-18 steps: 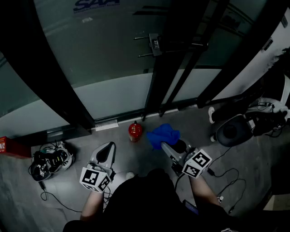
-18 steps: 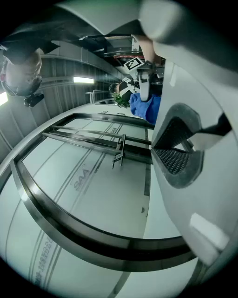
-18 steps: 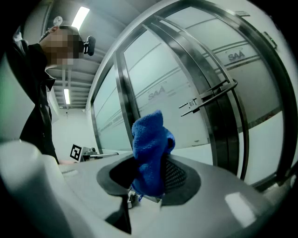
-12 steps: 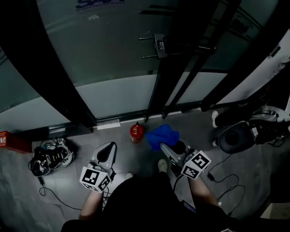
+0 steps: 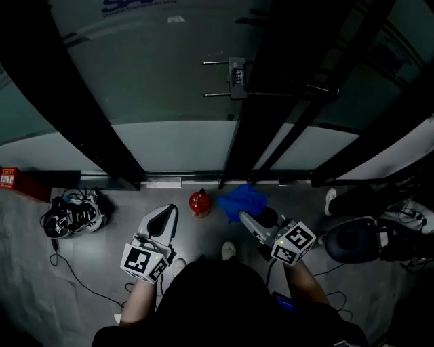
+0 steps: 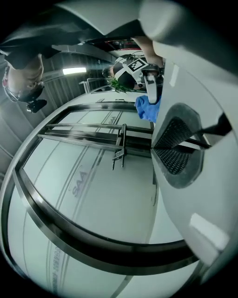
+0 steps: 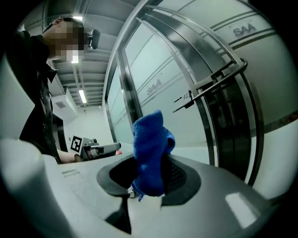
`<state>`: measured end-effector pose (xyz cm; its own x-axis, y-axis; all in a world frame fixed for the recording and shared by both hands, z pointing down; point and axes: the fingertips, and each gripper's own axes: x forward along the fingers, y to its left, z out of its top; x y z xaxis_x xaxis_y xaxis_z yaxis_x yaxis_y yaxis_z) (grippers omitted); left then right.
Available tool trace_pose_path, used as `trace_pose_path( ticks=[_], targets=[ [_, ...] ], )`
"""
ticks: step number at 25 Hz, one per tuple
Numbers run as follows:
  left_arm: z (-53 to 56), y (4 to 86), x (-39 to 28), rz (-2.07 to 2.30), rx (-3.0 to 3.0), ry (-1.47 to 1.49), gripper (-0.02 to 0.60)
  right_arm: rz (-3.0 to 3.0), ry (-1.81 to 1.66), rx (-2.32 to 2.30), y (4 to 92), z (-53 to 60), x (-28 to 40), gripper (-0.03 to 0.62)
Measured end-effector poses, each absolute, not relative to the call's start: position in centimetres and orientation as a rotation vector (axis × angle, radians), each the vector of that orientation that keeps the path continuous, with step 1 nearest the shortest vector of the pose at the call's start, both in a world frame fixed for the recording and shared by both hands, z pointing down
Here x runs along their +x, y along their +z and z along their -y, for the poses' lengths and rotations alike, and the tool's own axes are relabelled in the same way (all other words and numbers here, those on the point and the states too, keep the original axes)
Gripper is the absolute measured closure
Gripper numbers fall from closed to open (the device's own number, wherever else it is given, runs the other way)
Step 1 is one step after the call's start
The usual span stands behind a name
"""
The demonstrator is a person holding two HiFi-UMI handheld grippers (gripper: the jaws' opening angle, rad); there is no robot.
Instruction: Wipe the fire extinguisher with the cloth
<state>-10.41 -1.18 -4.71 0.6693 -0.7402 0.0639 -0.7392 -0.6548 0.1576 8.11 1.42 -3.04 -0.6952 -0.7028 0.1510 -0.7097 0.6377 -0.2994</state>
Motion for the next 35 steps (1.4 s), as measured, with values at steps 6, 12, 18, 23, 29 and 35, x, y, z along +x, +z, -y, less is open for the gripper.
trace_pose_path(
  ticks=[6,12,18,23,29,35],
  targets=[
    [0.8,-2.3,-7.7,1.349,2.626,0.043,0.574,2.829,0.589,1.013,0.3,0.4,10.5,0.450],
    [0.9,-0.6,-6.6,1.408,2.602,0.106,0.574,2.788,0.644,0.900,3.8,1.5,11.3,0.450],
    [1.3,0.9,-5.0,1.349,2.632,0.152,0.574,2.745,0.689,0.914,6.5,1.7,11.5,0.450],
    [2.1,4.1,-5.5,1.279,2.607,0.190,0.574,2.713,0.804,0.991,9.4,3.0,10.5,0.450],
    [2.7,9.3,-7.3,1.292,2.613,0.166,0.575,2.711,0.822,1.020,15.9,4.7,9.1,0.450],
    [3.8,21.8,-8.3,1.321,2.661,0.134,0.574,2.737,0.798,1.023,28.0,7.5,8.8,0.450]
  ],
)
